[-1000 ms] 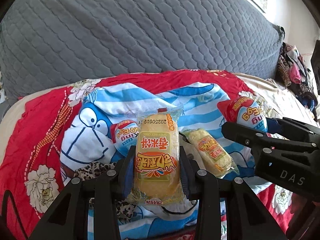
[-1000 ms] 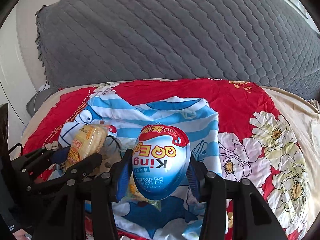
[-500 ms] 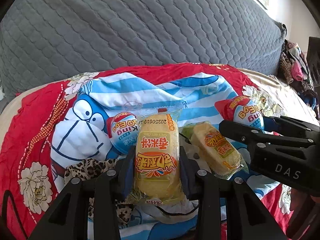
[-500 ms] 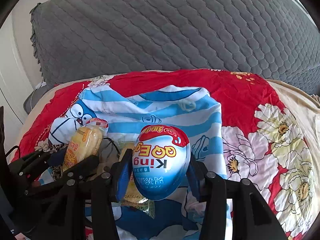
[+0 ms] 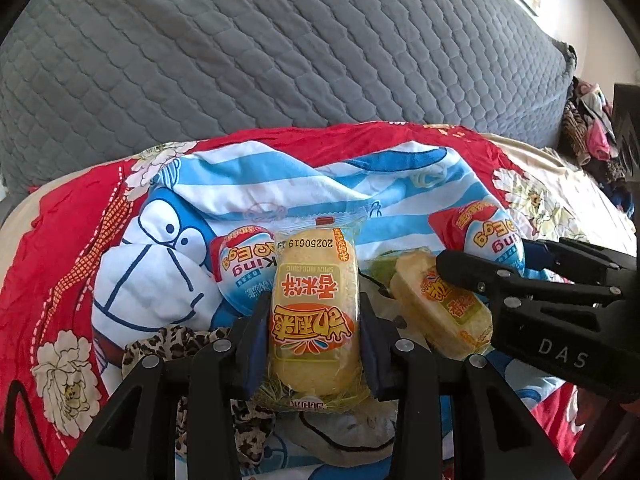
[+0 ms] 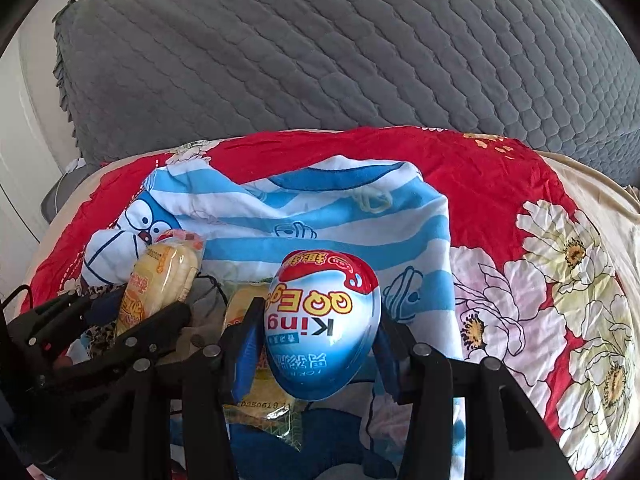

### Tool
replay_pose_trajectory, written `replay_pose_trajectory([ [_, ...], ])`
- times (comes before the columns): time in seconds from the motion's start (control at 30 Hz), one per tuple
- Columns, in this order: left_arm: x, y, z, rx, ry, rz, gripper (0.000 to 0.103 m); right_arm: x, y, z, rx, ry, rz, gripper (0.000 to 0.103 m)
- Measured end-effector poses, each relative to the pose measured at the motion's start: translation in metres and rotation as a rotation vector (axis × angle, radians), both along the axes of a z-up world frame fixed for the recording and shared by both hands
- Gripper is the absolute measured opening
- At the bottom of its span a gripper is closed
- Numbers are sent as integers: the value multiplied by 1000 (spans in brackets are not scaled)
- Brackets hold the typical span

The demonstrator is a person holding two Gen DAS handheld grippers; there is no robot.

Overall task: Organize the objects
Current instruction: 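Lower the rice cake with left tool into the tray while right tool lowers the King Egg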

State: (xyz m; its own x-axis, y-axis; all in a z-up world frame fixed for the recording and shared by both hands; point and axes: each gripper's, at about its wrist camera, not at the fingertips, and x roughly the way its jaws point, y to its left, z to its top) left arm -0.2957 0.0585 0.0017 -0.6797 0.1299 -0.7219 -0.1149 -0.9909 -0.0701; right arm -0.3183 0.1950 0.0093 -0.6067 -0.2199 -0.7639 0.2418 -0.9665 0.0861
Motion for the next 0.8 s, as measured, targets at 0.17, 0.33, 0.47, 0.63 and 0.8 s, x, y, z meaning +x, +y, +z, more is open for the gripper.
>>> replay_pose_trajectory([
  [0.17,-5,0,-1,0,-5,5,43,-4,-1,-2,1,-3,-11,51],
  [0.33,-8,1,-2,-1,-10,11,44,-10,-1,-4,3,-12,-22,51],
  [0.47,-9,1,-1,0,-16,16,56,-10,2,-4,-1,-15,-32,51],
  [0.63,-7,-2,1,4,-9,27,68,-7,2,-1,-7,-11,-29,56],
  [0.8,-2,-4,5,4,8,25,73,-3,2,5,-4,6,-34,69],
])
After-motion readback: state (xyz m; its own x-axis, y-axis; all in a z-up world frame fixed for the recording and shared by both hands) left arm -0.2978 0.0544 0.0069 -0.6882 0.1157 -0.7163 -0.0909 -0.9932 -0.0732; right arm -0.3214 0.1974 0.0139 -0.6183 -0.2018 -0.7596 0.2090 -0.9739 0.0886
